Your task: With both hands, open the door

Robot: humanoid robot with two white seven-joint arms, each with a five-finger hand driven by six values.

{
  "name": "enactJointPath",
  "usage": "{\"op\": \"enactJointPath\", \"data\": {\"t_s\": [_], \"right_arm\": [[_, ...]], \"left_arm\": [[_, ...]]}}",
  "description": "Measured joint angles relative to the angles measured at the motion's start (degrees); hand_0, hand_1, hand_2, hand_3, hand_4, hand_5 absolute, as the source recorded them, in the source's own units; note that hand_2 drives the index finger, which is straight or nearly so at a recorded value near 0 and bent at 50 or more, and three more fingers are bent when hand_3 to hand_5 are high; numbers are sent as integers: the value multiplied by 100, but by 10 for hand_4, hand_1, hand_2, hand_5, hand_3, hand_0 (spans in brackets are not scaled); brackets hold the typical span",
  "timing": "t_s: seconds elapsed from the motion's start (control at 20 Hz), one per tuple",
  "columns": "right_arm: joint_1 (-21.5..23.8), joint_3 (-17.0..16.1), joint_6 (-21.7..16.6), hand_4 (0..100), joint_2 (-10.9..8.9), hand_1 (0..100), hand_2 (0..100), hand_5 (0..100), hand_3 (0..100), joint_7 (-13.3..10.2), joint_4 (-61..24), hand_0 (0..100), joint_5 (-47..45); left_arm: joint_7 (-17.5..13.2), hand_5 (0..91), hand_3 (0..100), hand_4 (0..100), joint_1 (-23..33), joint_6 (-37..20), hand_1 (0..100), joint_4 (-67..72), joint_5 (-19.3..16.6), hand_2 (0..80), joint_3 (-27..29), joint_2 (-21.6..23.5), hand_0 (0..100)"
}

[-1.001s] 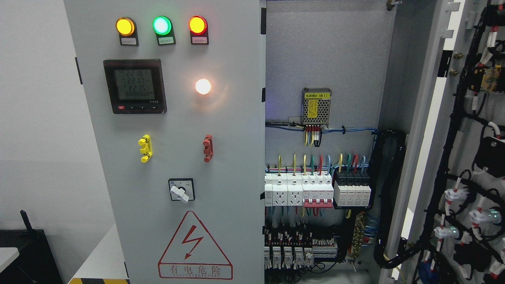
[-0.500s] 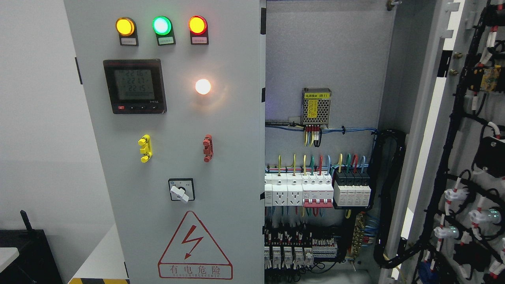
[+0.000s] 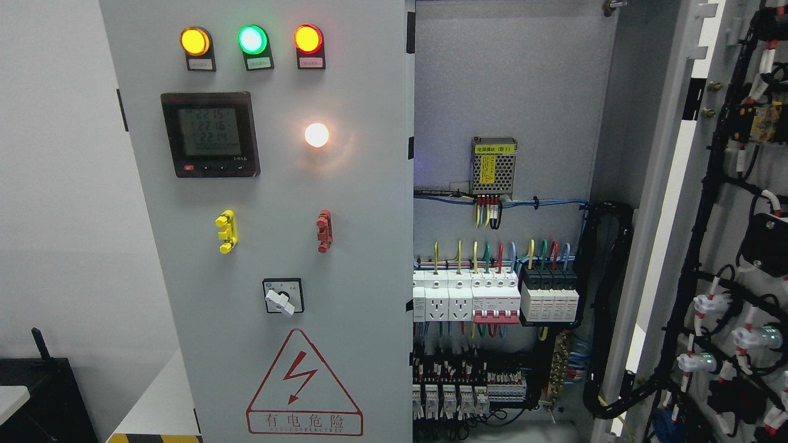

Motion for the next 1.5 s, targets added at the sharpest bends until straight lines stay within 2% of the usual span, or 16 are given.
{"op": "enactJointPath", "data": {"t_s": [0.35, 0.75, 1.5], "right_arm": [[-317, 144, -465, 0, -77, 0, 0, 0, 0, 0, -529, 382, 16], [-1002, 151, -545, 0, 20, 0, 0, 0, 0, 0, -1018, 382, 2], [-2989, 30, 924, 0, 478, 0, 0, 0, 0, -1, -1277, 382, -160]], "left_arm": [[3, 0, 0, 0, -1, 0, 0, -2, 0, 0, 0, -2, 0], [15, 0, 0, 0, -2, 0, 0, -3, 0, 0, 0, -2, 0], [45, 0, 0, 0, -1, 0, 0, -3, 0, 0, 0, -2, 0]]}}
